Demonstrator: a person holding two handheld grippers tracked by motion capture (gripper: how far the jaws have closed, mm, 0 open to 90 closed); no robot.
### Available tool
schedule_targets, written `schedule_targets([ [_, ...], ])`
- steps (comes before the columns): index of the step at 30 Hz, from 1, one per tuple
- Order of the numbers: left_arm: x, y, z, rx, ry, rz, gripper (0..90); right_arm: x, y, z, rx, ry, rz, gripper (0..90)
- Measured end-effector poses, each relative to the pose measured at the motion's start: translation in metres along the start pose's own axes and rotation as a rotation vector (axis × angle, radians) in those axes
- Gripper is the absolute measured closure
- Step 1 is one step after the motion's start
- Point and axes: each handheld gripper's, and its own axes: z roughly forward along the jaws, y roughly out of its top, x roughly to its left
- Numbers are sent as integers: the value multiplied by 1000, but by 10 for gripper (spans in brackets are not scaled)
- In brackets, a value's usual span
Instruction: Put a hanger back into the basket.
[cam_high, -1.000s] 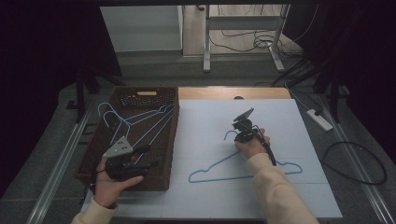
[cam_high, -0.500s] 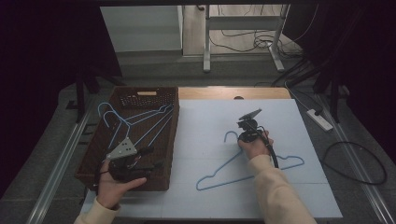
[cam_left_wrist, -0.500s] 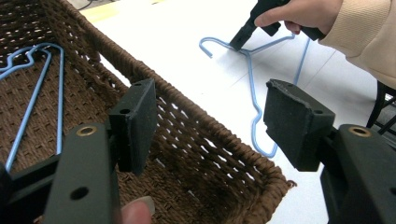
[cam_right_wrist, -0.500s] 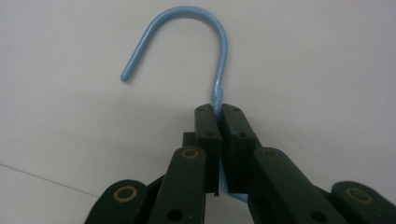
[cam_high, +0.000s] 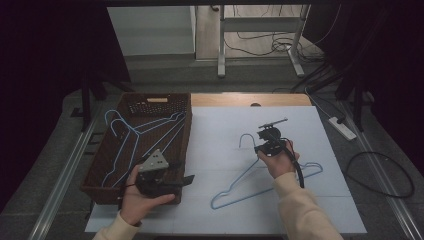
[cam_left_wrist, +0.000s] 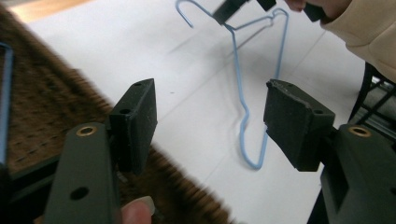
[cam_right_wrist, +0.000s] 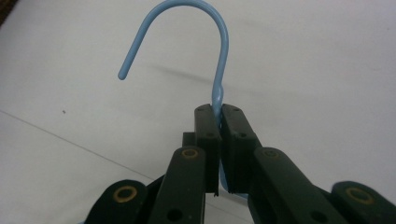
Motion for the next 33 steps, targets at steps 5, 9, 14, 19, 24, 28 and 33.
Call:
schedule_targets([
  [5,-16,11,26,57,-21,-1,357,0,-4,-5,-30,18,-7,861],
  [9,-23,19,48,95,-38,0,357,0,-6,-8,-44,27,-16,861],
  [14,-32,25,76,152,-53,0,358,2,-8,-10,-64,32,-28,860],
  [19,-39,29,103,210,-63,8,354,4,-10,-12,-75,33,-36,860],
  [24,-40,26,133,260,-79,-8,357,6,-11,-15,-86,32,-43,860],
  [28,-41,24,148,279,-76,-9,367,6,-11,-15,-89,32,-45,860],
  [33,-36,22,167,309,-76,-21,434,7,-12,-16,-95,37,-49,860],
])
